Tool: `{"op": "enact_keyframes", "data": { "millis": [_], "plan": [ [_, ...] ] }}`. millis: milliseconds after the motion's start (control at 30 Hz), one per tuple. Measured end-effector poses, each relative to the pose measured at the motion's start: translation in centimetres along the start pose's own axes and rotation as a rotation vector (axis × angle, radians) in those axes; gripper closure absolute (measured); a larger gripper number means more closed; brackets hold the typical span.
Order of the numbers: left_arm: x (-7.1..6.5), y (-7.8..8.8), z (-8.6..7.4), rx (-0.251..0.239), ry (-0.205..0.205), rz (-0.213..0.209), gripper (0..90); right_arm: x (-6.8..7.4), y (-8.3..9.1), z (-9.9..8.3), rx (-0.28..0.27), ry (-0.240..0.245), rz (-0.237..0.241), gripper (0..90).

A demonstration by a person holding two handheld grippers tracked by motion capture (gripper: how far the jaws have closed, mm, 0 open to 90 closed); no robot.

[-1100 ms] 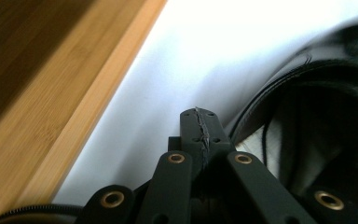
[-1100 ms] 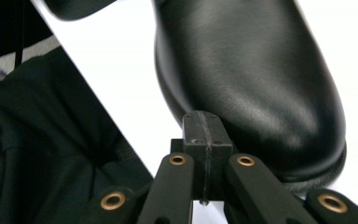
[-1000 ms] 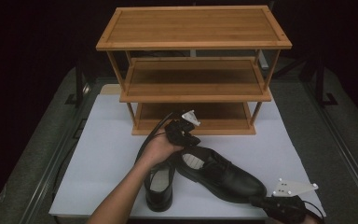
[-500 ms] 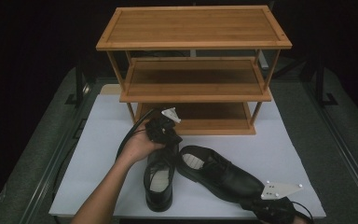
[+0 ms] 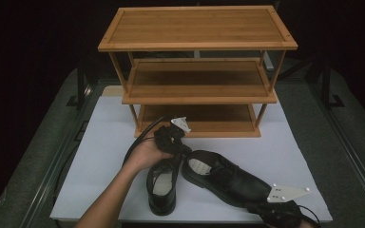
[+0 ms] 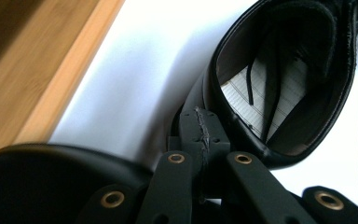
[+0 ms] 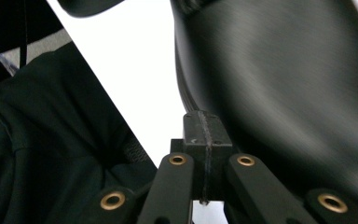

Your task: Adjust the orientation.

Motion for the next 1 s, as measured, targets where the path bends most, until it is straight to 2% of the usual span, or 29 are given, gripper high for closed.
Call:
{"op": "enact_keyframes", "data": {
  "millis": [100,200,333,433,533,633,833,1000],
  "plan": [
    [-0.6,-0.9,0.5,0.005,-0.023,-0.021,90.0,0.3,-0.4,0.1,0.018,0.022,-0.014,90.0],
    [-1.5,-2.0,1.1,0.017,-0.051,-0.066,90.0,-0.3,-0.2,-0.1,0.019,0.008,-0.041,90.0],
    [-1.9,-2.1,1.4,0.035,-0.073,-0.069,90.0,-1.3,0.3,-0.5,0.003,-0.022,-0.055,90.0],
    [-2.0,-2.2,1.5,0.036,-0.078,-0.077,90.0,-1.7,0.2,-0.3,0.006,-0.015,-0.06,90.0],
    [-2.4,-2.4,1.6,0.051,-0.1,-0.057,90.0,-2.4,-0.1,0.0,0.011,-0.022,-0.075,90.0],
    [-2.9,-2.4,1.9,0.057,-0.114,-0.048,90.0,-3.2,-0.6,0.5,0.019,-0.027,-0.09,90.0],
    [-3.6,-2.6,2.2,0.052,-0.122,-0.058,90.0,-5.0,-1.8,1.8,0.015,-0.045,-0.114,90.0],
    [-3.9,-2.7,2.3,0.044,-0.131,-0.067,90.0,-6.3,-3.1,2.9,0.008,-0.07,-0.105,90.0]
  ]
}}
Point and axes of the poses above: each handheld gripper's, and its own axes: y roughly backward along the jaws, z roughly out of its top, x roughly to its left, the point moved 4 cm from there along -y, roughly forward along the jaws, and after that the axes turned 12 degrees about -z, right-handed, at the moved point
